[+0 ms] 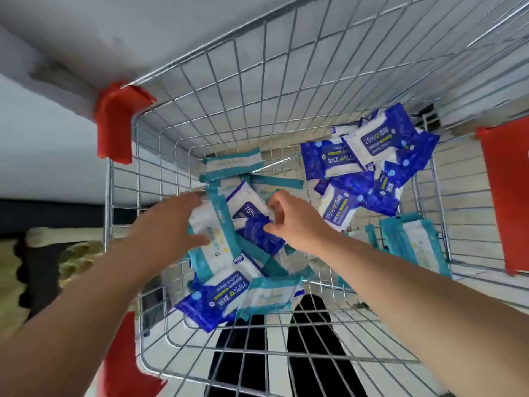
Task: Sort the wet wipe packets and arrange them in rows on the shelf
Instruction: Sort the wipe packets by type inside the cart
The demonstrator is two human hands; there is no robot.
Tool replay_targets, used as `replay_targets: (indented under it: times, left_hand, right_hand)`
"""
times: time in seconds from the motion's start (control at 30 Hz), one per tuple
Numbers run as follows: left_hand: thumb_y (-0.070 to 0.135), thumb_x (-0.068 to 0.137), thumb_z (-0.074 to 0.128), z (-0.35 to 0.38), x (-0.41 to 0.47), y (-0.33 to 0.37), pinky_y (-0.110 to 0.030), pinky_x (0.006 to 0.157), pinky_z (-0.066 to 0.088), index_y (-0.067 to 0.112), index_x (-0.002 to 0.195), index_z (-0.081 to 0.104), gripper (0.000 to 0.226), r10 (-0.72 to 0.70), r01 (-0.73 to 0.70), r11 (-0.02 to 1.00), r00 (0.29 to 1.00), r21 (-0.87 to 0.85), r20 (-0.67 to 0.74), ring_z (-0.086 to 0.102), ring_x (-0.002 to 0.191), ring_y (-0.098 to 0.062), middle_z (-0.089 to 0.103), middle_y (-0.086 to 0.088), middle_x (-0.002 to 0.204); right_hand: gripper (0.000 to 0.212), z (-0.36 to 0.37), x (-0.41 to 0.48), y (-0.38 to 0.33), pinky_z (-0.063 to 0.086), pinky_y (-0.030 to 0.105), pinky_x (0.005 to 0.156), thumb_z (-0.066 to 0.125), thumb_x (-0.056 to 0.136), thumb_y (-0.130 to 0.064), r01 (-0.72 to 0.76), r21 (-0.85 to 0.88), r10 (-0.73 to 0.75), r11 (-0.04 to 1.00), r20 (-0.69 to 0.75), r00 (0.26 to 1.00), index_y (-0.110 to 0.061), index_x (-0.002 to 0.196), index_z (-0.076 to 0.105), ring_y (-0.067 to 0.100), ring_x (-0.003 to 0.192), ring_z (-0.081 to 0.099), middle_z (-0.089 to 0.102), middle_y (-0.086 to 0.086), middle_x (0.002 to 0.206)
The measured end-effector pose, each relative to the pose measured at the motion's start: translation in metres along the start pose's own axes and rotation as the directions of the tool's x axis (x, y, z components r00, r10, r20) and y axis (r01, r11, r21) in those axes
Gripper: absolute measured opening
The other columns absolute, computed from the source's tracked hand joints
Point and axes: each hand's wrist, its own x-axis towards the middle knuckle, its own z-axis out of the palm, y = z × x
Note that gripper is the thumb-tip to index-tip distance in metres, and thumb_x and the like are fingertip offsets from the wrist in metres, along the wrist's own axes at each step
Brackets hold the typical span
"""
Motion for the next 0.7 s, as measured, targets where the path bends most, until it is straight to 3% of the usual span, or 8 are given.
replay_targets:
  times: [0.13, 0.23, 0.33, 0.4, 0.47, 0.53, 0.63, 0.7]
  left_hand:
    - [0.025, 0.079, 0.076, 0.002, -0.004, -0.002, -0.028, 0.074, 0.032, 0.012, 0.120, 0.054, 0.048, 0.052, -0.055, 0.990, 0.998, -0.130, -0.027, 0.048, 0.092, -0.018, 0.060, -0.006, 0.115]
    - [0.020, 0.083, 0.070, 0.004, -0.011, -0.007, -0.026, 0.075, 0.030, 0.014, 0.128, 0.049, 0.051, 0.020, -0.029, 0.983, 0.998, -0.180, -0.053, 0.050, 0.098, -0.020, 0.059, -0.005, 0.119]
    - [0.020, 0.084, 0.069, 0.006, -0.016, -0.011, -0.026, 0.078, 0.032, 0.017, 0.133, 0.045, 0.054, 0.021, -0.027, 0.976, 0.999, -0.218, -0.030, 0.051, 0.101, -0.020, 0.058, -0.004, 0.122]
    - [0.021, 0.084, 0.068, 0.005, -0.017, -0.011, -0.025, 0.075, 0.034, 0.017, 0.125, 0.048, 0.046, 0.041, -0.037, 0.979, 0.999, -0.201, 0.016, 0.048, 0.093, -0.016, 0.058, -0.002, 0.112]
    - [0.020, 0.085, 0.066, 0.006, -0.019, -0.009, -0.024, 0.066, 0.033, 0.020, 0.118, 0.047, 0.038, 0.043, -0.034, 0.984, 0.998, -0.175, 0.048, 0.045, 0.087, -0.014, 0.052, 0.003, 0.099]
    - [0.019, 0.085, 0.065, 0.009, -0.020, -0.008, -0.024, 0.066, 0.031, 0.018, 0.117, 0.046, 0.036, 0.034, -0.029, 0.991, 0.999, -0.132, 0.037, 0.045, 0.087, -0.015, 0.048, 0.004, 0.097]
    - [0.021, 0.085, 0.064, 0.019, -0.020, -0.009, -0.027, 0.074, 0.035, 0.014, 0.121, 0.045, 0.041, 0.013, -0.009, 0.997, 0.999, -0.079, 0.046, 0.050, 0.098, -0.022, 0.056, -0.004, 0.113]
    - [0.023, 0.086, 0.064, 0.028, -0.020, -0.010, -0.029, 0.076, 0.038, 0.013, 0.120, 0.045, 0.040, -0.008, 0.013, 0.997, 0.998, -0.082, 0.067, 0.051, 0.102, -0.023, 0.055, -0.006, 0.116]
  right_hand:
    - [0.019, -0.002, 0.000, -0.001, 0.040, 0.026, 0.068, 0.069, 0.085, -0.021, -0.037, 0.009, 0.037, 0.999, 0.006, 0.999, -0.012, 0.101, 0.065, 0.015, 0.077, 0.055, 0.058, 0.001, 0.091]
    - [0.023, 0.001, -0.001, -0.005, 0.046, 0.032, 0.071, 0.075, 0.081, -0.021, -0.066, 0.097, 0.060, 0.993, 0.056, 0.997, -0.012, 0.098, 0.063, 0.016, 0.076, 0.056, 0.060, 0.003, 0.089]
    - [0.031, 0.008, -0.001, -0.010, 0.043, 0.025, 0.066, 0.078, 0.077, -0.024, -0.092, 0.143, 0.085, 0.985, 0.053, 0.995, -0.016, 0.099, 0.058, 0.013, 0.073, 0.053, 0.056, -0.004, 0.083]
    - [0.037, 0.012, 0.000, -0.013, 0.039, 0.022, 0.063, 0.079, 0.076, -0.024, -0.079, 0.152, 0.076, 0.985, 0.022, 0.997, -0.015, 0.103, 0.056, 0.013, 0.076, 0.051, 0.054, -0.004, 0.086]
    - [0.043, 0.015, -0.001, -0.014, 0.039, 0.025, 0.069, 0.079, 0.075, -0.022, -0.044, 0.117, 0.052, 0.992, -0.068, 0.996, -0.013, 0.108, 0.052, 0.015, 0.082, 0.051, 0.054, 0.001, 0.097]
    - [0.035, 0.012, -0.006, -0.015, 0.039, 0.028, 0.071, 0.077, 0.076, -0.020, 0.002, 0.022, 0.001, 1.000, -0.141, 0.990, -0.016, 0.101, 0.052, 0.014, 0.080, 0.049, 0.050, -0.002, 0.096]
    - [0.011, 0.010, -0.014, -0.013, 0.042, 0.028, 0.069, 0.073, 0.080, -0.015, 0.058, -0.018, -0.058, 0.998, -0.015, 0.998, -0.016, 0.087, 0.064, 0.011, 0.074, 0.054, 0.055, -0.009, 0.078]
    - [0.017, 0.016, -0.019, -0.011, 0.048, 0.028, 0.073, 0.073, 0.080, -0.014, 0.040, 0.030, -0.042, 0.999, 0.097, 0.994, -0.013, 0.096, 0.069, 0.012, 0.077, 0.058, 0.062, -0.006, 0.082]
